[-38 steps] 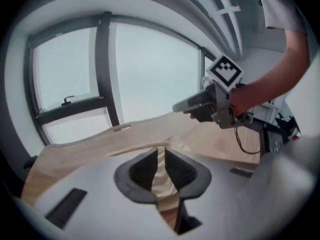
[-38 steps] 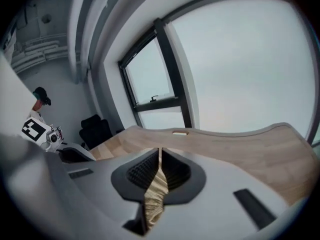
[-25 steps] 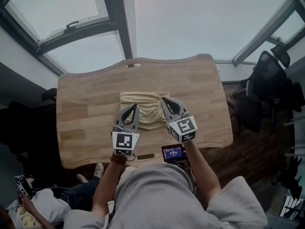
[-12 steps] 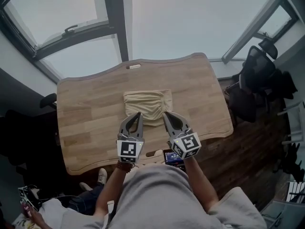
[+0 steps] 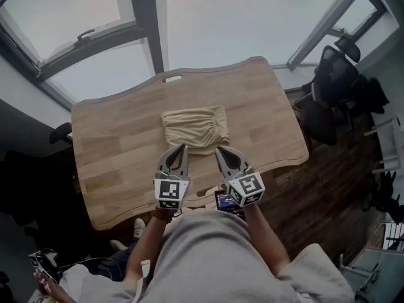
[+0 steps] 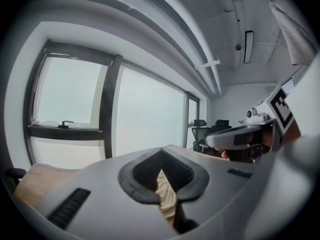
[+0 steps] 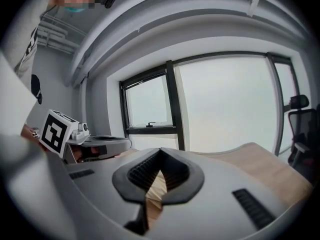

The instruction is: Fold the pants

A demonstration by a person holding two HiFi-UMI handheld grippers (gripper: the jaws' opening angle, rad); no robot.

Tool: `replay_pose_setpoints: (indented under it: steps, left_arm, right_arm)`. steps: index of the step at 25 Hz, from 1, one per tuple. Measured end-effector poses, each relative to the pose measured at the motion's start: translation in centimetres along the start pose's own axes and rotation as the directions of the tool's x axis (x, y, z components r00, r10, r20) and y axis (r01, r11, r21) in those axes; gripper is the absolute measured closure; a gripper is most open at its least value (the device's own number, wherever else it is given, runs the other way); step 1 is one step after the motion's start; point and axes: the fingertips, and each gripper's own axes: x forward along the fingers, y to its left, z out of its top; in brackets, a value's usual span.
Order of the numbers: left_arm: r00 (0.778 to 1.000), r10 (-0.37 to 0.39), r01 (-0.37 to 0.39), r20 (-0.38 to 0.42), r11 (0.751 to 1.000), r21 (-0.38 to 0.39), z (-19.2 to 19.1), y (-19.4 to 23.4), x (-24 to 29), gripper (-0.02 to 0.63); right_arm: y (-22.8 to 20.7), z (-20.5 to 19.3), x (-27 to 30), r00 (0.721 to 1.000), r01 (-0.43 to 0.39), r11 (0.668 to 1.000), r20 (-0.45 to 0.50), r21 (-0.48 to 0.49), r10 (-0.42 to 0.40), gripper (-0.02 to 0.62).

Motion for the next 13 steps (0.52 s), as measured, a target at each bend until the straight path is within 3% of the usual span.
replay_pose_setpoints:
  steps: [13]
  left_arm:
    - [0.998,-0.033,0.033,-0.051,0.999,-0.006,-1.5,-1.3,1.6,0.600]
  right_arm:
    - [-3.0,-1.4,0.1,1.000,0.016,0.999,-0.019,0.041,-0.015,0.592]
